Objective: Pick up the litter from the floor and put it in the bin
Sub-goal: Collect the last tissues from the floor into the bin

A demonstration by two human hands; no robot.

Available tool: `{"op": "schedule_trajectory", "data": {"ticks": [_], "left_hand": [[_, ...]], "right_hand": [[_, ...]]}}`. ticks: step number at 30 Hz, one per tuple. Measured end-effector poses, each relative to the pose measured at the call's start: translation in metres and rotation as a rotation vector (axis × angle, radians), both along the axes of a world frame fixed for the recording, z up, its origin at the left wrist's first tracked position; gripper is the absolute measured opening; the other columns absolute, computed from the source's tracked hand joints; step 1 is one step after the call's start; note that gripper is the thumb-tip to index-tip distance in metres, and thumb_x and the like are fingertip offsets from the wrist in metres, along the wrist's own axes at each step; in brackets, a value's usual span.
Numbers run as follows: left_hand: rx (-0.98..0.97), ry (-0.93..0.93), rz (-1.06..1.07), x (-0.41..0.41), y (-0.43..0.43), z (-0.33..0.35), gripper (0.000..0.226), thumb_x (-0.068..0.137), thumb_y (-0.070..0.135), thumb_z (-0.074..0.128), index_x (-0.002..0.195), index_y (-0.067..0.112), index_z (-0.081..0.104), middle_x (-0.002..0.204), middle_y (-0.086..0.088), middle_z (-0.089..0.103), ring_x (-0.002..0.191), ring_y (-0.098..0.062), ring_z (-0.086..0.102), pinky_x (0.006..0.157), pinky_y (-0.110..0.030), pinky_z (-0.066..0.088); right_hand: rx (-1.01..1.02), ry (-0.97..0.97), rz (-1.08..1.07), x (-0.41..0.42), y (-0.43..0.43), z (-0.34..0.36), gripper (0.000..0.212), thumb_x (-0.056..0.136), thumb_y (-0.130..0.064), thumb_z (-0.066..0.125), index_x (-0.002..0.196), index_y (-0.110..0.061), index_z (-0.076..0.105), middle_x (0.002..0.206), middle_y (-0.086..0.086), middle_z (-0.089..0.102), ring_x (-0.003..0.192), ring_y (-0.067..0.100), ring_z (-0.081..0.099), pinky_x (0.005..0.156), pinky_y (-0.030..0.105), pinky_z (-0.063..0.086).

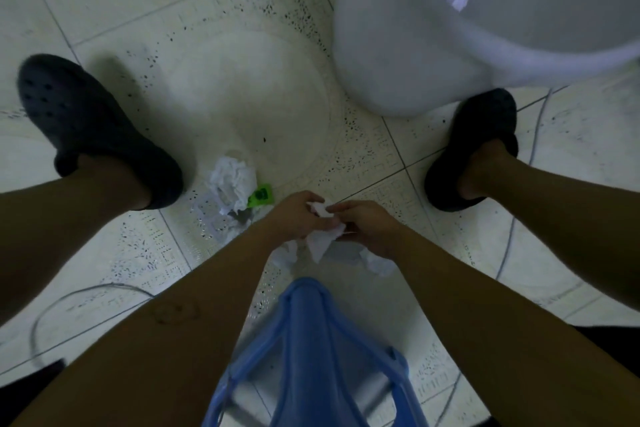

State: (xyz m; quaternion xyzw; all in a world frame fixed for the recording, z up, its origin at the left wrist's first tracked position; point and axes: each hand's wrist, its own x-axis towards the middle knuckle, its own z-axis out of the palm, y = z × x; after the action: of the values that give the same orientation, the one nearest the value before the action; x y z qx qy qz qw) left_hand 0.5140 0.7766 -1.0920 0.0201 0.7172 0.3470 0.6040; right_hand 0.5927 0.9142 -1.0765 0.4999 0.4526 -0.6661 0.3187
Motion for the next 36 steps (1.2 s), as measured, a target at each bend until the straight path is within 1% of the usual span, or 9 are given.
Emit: {"op": "schedule_trajectory", "data": {"ticks": [2,4,7,9,12,17,25,31,36], "left_hand": [[-0.011,0.154,-0.084,-0.008,-0.001,0.005,0.039,0.074,0.029,0.080,0.105,0.012,0.065,0.100,-0.008,0.069,0.085,-0.018,0.064,0.076,-0.033,0.055],[-0.055,0.284,-0.086,-0.013,0.000,0.011,0.023,0.080,0.022,0.074,0.097,0.008,0.068,0.087,-0.009,0.067,0.077,-0.018,0.062,0.067,-0.028,0.050],[-0.067,0.373,-0.063,-0.015,0.001,0.021,0.009,0.082,0.017,0.068,0.087,0.010,0.064,0.079,-0.008,0.063,0.072,-0.020,0.059,0.060,-0.022,0.043],[-0.073,0.434,-0.084,-0.015,0.001,0.023,0.006,0.084,0.016,0.064,0.087,0.011,0.062,0.080,-0.008,0.061,0.073,-0.021,0.057,0.062,-0.023,0.039],[-0.078,0.501,-0.102,-0.011,0.001,0.021,0.009,0.087,0.015,0.058,0.091,0.010,0.063,0.083,-0.007,0.059,0.078,-0.023,0.058,0.065,-0.026,0.042],[-0.135,0.520,-0.056,-0.004,-0.009,0.004,0.008,0.089,0.015,0.053,0.084,0.014,0.059,0.066,0.004,0.053,0.062,-0.014,0.052,0.049,-0.021,0.034],[-0.125,0.526,-0.102,-0.010,-0.004,-0.019,0.009,0.089,0.018,0.055,0.088,0.009,0.060,0.067,0.003,0.053,0.063,-0.013,0.050,0.049,-0.021,0.032],[-0.083,0.507,-0.117,-0.014,-0.002,-0.029,0.009,0.089,0.016,0.054,0.090,0.009,0.060,0.072,0.000,0.055,0.066,-0.013,0.051,0.049,-0.021,0.032],[-0.115,0.495,-0.115,-0.022,-0.009,-0.022,0.008,0.089,0.017,0.055,0.090,0.010,0.060,0.077,-0.004,0.056,0.070,-0.018,0.053,0.057,-0.025,0.035]], "right_hand": [[-0.069,0.040,-0.095,-0.004,0.004,0.005,0.027,0.090,0.002,0.051,0.114,-0.001,0.061,0.101,0.017,0.067,0.086,0.025,0.064,0.075,0.031,0.056],[0.015,0.044,-0.079,-0.008,0.008,0.006,0.023,0.090,0.002,0.051,0.109,-0.006,0.062,0.101,0.017,0.068,0.083,0.024,0.065,0.077,0.034,0.057],[0.433,0.007,0.331,-0.003,0.016,-0.001,0.026,0.085,-0.005,0.058,0.110,-0.006,0.065,0.106,0.018,0.067,0.085,0.025,0.065,0.077,0.035,0.056],[0.582,0.013,0.551,0.004,0.020,-0.006,0.030,0.083,-0.009,0.060,0.112,-0.007,0.064,0.115,0.014,0.064,0.099,0.026,0.062,0.079,0.031,0.051],[0.606,0.010,0.693,0.020,0.016,-0.017,0.039,0.085,-0.015,0.061,0.123,-0.007,0.057,0.127,0.012,0.057,0.114,0.025,0.054,0.081,0.025,0.042],[0.723,-0.070,0.880,0.044,-0.004,-0.049,0.049,0.086,-0.032,0.061,0.128,-0.009,0.046,0.124,0.015,0.049,0.109,0.029,0.054,0.081,0.032,0.046],[0.904,0.076,1.178,0.034,-0.017,-0.087,0.055,0.083,-0.023,0.061,0.131,-0.007,0.040,0.127,0.016,0.046,0.109,0.031,0.051,0.086,0.039,0.045],[0.886,0.164,1.266,0.028,-0.021,-0.103,0.032,0.092,-0.016,0.048,0.123,-0.008,0.050,0.119,0.013,0.060,0.106,0.030,0.059,0.088,0.039,0.044],[0.708,0.117,1.132,0.021,-0.015,-0.092,0.021,0.089,-0.016,0.052,0.096,-0.004,0.068,0.102,0.014,0.064,0.096,0.028,0.062,0.073,0.030,0.046]]}}
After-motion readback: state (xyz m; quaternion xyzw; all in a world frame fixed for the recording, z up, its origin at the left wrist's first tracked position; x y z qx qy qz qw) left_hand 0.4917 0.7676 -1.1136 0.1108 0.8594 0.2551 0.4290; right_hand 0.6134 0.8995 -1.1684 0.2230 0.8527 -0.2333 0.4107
